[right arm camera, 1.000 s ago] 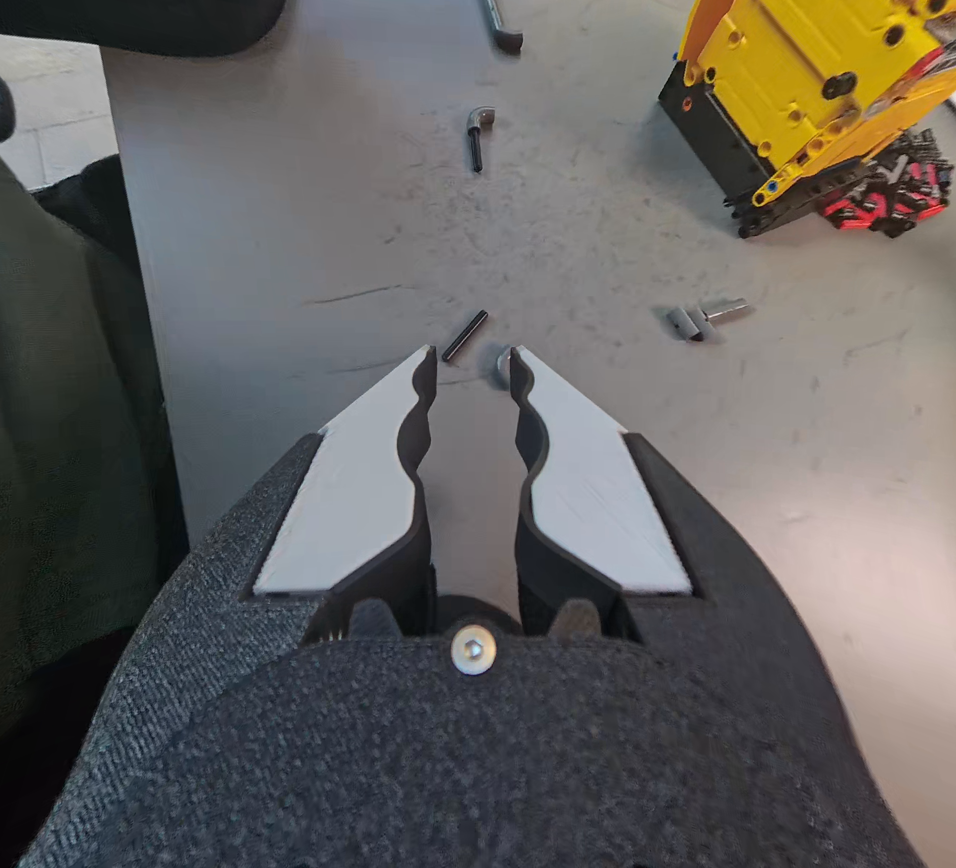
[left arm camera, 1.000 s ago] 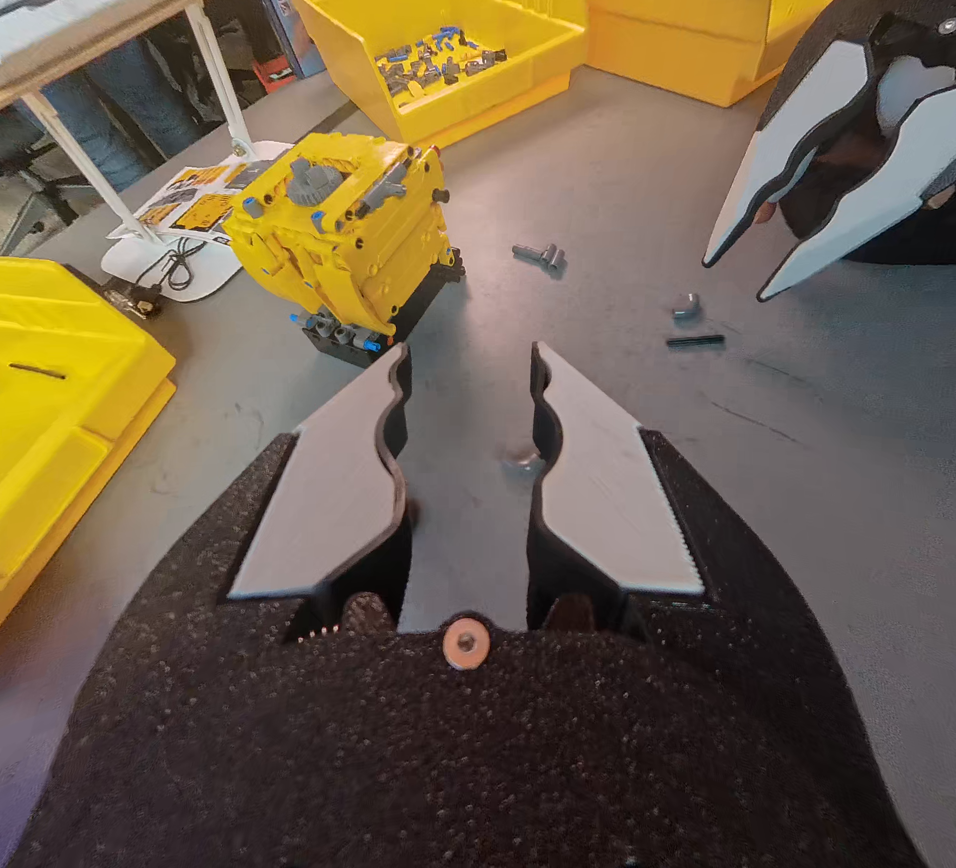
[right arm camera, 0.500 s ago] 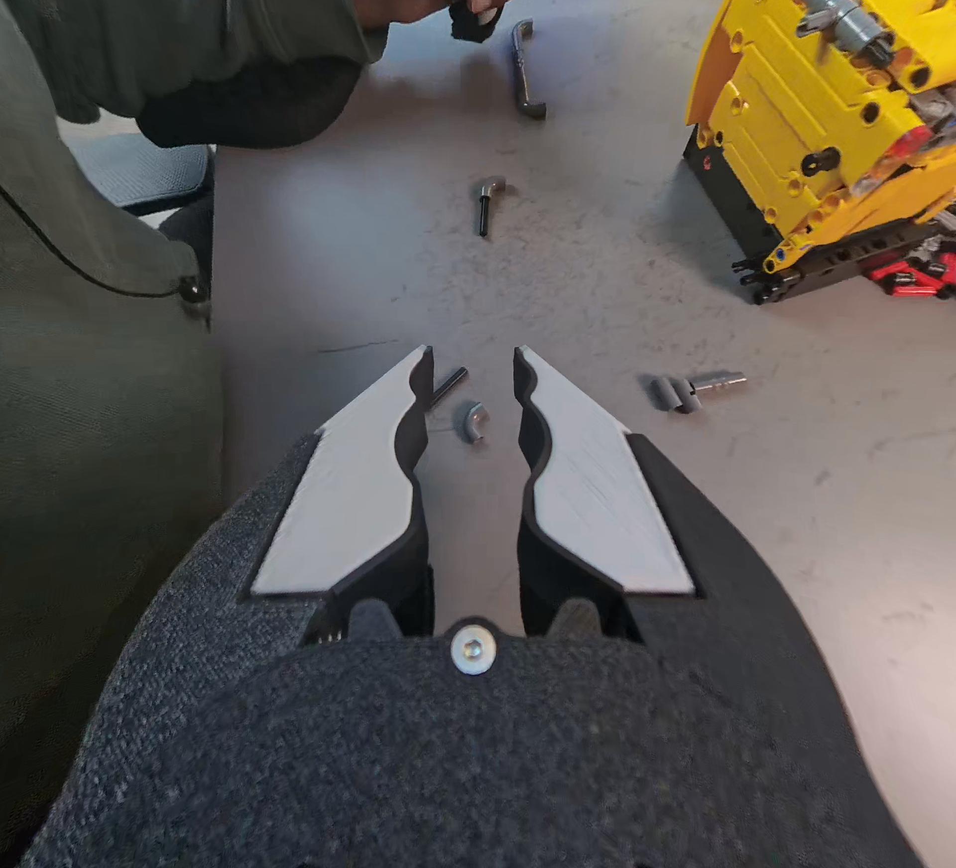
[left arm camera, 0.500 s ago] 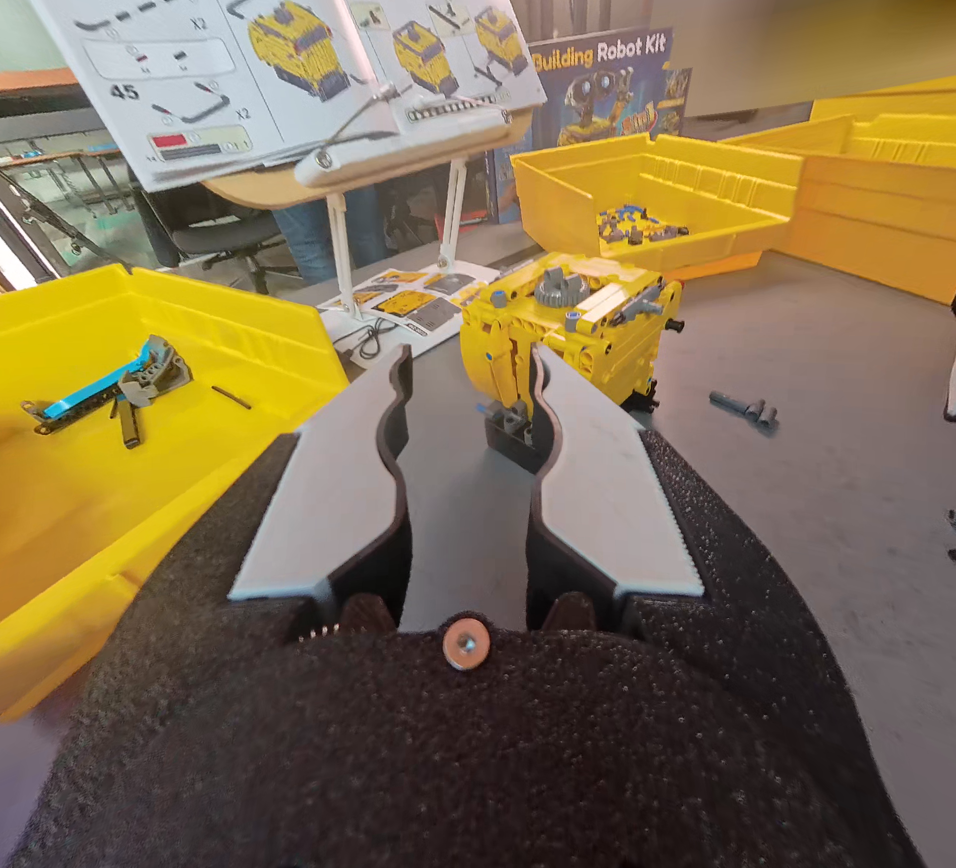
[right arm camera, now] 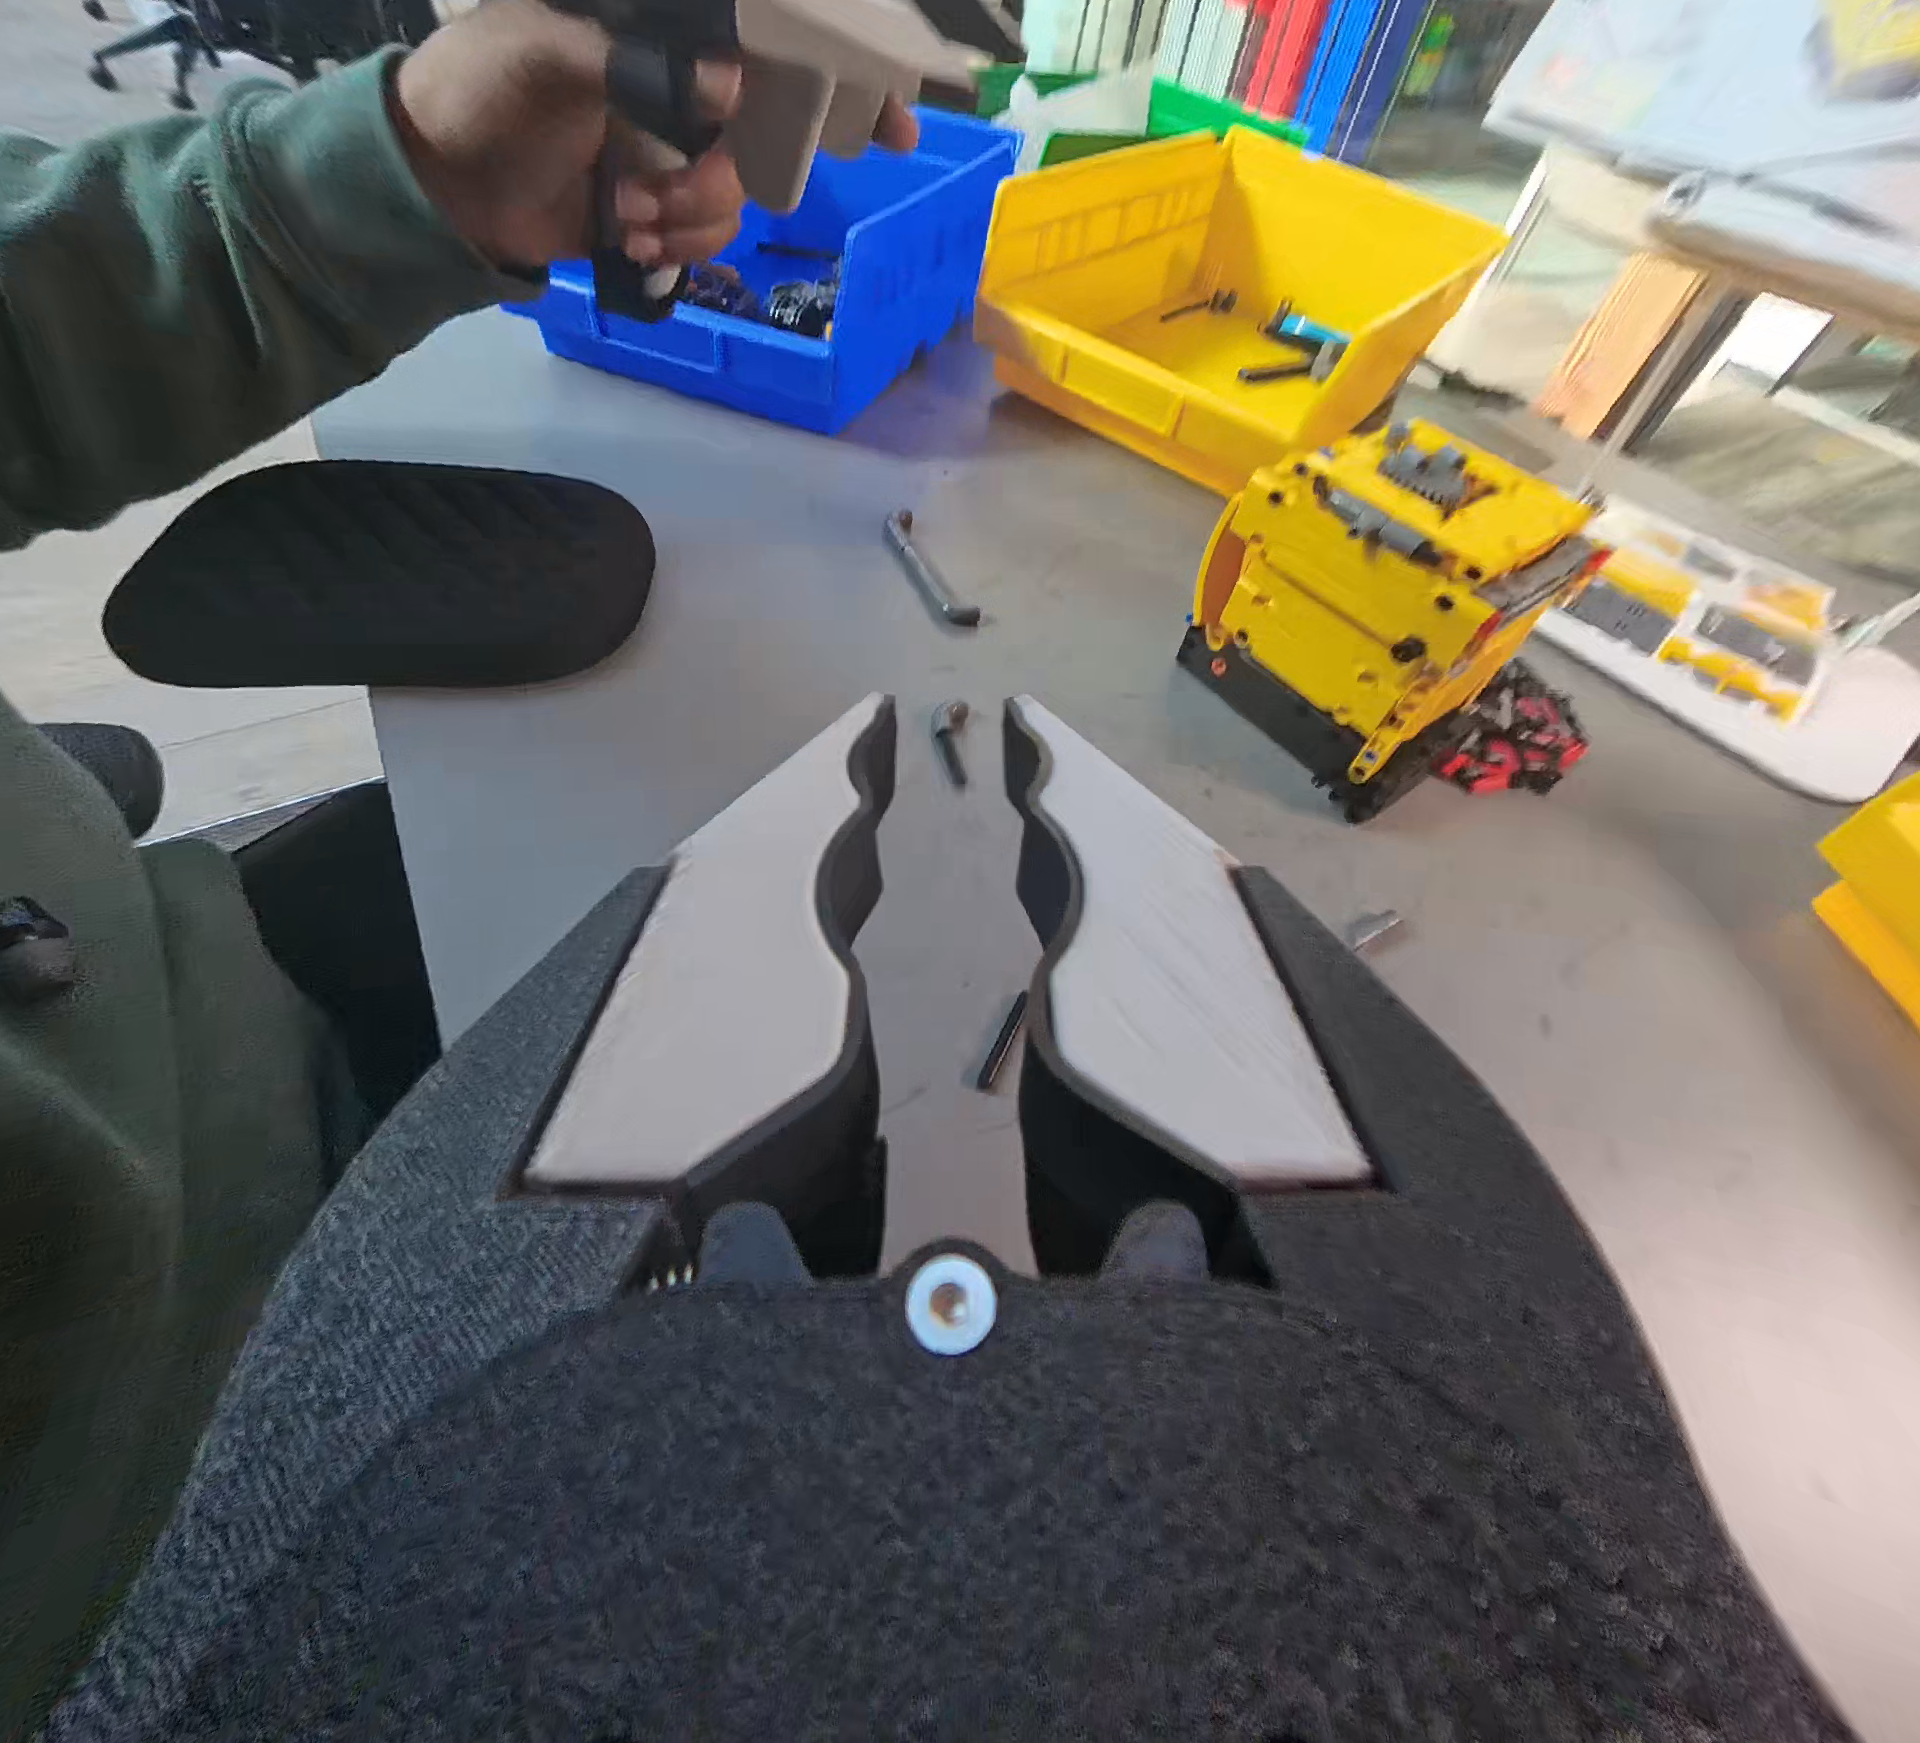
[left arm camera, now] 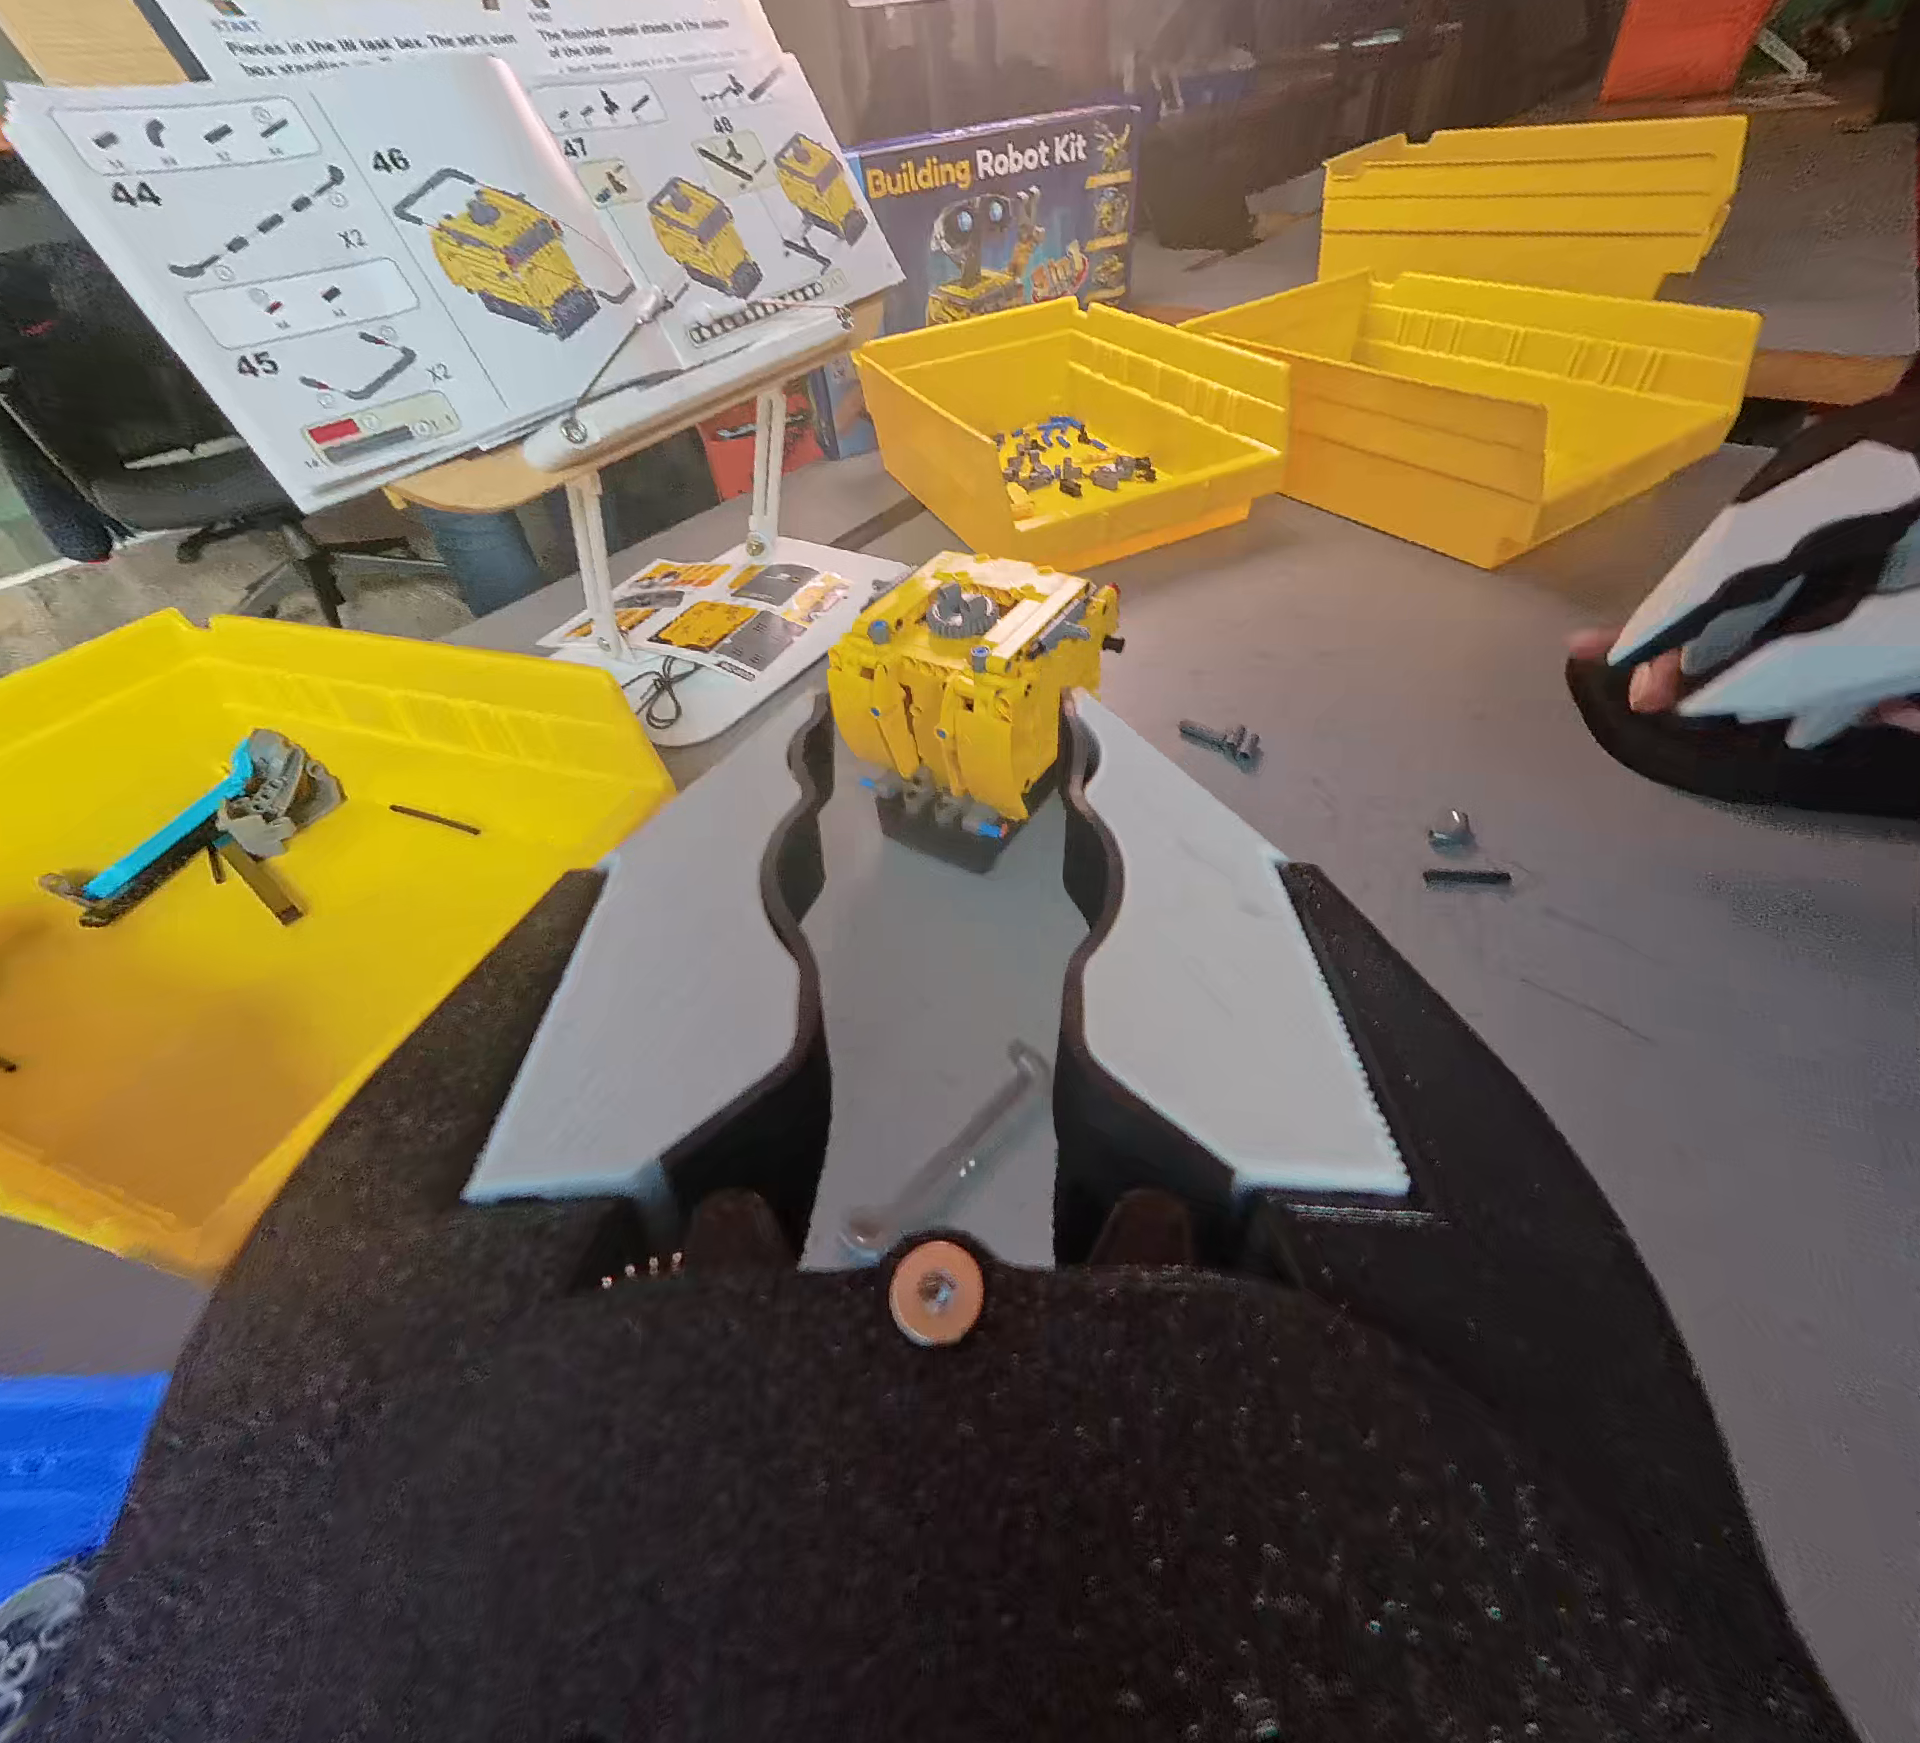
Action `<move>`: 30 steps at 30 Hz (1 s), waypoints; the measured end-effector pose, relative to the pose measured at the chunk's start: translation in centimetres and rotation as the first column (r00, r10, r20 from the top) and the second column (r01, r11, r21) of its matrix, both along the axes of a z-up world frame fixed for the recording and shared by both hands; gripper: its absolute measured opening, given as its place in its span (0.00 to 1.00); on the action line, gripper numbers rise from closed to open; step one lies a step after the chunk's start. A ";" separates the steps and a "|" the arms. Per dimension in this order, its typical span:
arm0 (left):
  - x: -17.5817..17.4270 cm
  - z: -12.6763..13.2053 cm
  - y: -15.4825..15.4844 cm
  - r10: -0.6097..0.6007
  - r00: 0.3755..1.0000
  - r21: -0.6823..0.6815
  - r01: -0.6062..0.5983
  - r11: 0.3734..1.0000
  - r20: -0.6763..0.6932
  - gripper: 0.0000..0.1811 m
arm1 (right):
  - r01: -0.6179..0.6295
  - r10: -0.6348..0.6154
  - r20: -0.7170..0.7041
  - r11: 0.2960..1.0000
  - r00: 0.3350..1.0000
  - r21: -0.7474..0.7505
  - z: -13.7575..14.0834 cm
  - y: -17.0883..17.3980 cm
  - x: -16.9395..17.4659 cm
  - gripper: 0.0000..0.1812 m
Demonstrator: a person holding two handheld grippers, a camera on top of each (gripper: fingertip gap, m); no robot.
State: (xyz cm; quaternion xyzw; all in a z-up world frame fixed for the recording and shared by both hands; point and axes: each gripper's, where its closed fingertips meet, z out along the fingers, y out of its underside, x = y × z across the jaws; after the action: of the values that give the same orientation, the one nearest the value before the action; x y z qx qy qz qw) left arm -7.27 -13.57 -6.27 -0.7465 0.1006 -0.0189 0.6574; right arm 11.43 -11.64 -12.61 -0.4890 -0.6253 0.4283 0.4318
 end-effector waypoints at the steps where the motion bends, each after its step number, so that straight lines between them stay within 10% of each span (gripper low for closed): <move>1: 0.3 -0.7 -0.6 -0.016 1.000 -0.021 0.016 1.000 0.004 0.23 | 0.016 -0.012 -0.057 0.998 0.998 0.063 1.0 0.0 -0.1 0.03; 9: 5.3 -4.0 -0.8 -0.094 0.990 -0.067 0.101 0.993 0.101 0.22 | 0.197 -0.155 -0.301 0.974 0.941 0.115 5.4 3.0 -0.4 0.00; 15: 12.4 -7.4 1.3 -0.192 0.981 -0.192 0.191 0.963 0.016 0.23 | 0.216 -0.204 -0.114 0.971 0.972 0.104 2.3 8.1 2.4 0.00; 21: 18.4 -14.3 2.9 -0.523 0.853 -0.450 0.461 0.765 -0.015 0.18 | -0.086 0.065 0.150 0.987 0.987 0.137 -3.1 9.3 2.5 0.11; 30: 20.3 -16.4 4.6 -0.787 0.616 -0.585 0.626 0.515 -0.033 0.13 | -0.423 0.367 0.456 0.906 0.810 0.021 -8.5 5.5 2.6 0.12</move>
State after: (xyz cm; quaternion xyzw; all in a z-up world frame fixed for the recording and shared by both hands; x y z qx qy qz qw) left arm 13.08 -8.95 -22.65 -0.7788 0.4865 -0.2032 0.3398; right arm 14.02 -6.10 -21.12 -0.4050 -0.8195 0.3474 0.2088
